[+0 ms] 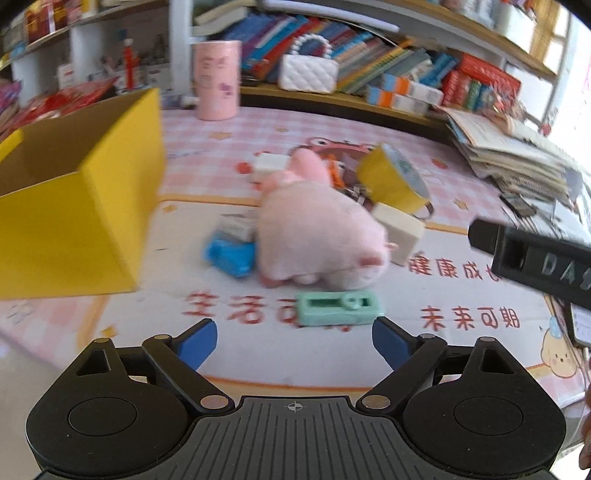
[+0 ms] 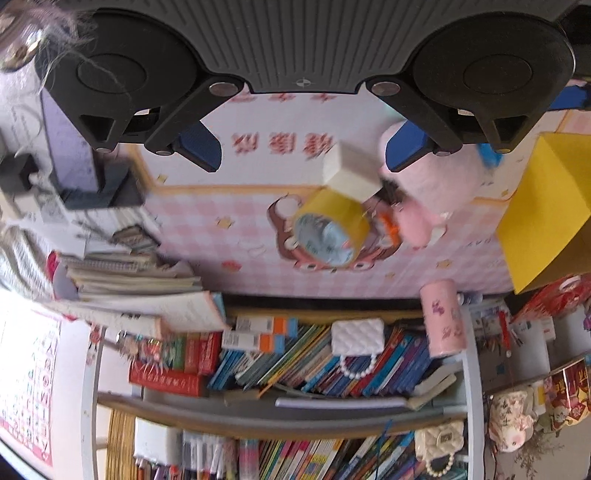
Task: Organize objects
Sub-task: 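Grasp the mint-green clip with the left gripper while the right gripper grasps the pink plush pig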
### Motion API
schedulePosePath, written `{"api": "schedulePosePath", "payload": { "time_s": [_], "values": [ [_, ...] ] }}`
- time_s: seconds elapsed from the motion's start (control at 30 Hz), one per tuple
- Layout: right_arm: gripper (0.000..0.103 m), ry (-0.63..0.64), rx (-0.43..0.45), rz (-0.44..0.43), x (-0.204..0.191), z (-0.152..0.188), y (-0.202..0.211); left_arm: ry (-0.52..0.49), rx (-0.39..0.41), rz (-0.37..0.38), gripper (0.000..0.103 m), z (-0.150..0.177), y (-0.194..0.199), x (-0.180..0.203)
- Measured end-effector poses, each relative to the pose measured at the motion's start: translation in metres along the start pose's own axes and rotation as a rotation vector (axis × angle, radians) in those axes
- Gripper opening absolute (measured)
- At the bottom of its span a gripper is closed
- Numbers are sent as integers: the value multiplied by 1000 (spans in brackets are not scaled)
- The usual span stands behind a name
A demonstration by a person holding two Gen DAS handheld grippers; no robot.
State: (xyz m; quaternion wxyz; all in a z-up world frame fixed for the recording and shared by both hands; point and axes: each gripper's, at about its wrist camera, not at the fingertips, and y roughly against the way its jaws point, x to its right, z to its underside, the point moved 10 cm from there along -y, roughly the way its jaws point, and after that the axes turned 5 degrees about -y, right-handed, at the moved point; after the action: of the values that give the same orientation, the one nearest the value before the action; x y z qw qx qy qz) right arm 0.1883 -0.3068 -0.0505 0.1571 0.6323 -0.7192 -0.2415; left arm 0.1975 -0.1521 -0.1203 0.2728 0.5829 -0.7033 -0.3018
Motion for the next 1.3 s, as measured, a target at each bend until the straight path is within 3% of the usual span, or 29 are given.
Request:
{"api": "schedulePosePath", "payload": {
  "time_s": [0.27, 0.47, 0.6, 0.7, 0.83, 1.0, 1.13, 1.3],
  "values": [
    [97, -43, -21, -46, 29, -7, -7, -41, -4, -27, 85, -4, -31, 35],
    [97, -21, -37, -55, 36, -4, -12, -24, -18, -78, 68, -4, -44, 32],
    [97, -8, -50, -90, 27, -4, -16, 2, 1, -55, 68, -5, -36, 25],
    [98, 24, -60, -137, 9, -5, -21, 16, 21, -64, 68, -6, -20, 9],
    [98, 79, -91, -261, -33, -4, -32, 89, 7, -138, 68, 3, -1, -30],
    [93, 293, -106, -426, -100, 2, -47, 232, 20, -268, 68, 17, 35, -88],
    [87, 459, -129, -447, -135, 17, -64, 336, 54, -334, 68, 25, 66, -124],
    [81, 462, -183, -413, -141, 28, -88, 394, 87, -363, 68, 34, 90, -146]
  ]
}}
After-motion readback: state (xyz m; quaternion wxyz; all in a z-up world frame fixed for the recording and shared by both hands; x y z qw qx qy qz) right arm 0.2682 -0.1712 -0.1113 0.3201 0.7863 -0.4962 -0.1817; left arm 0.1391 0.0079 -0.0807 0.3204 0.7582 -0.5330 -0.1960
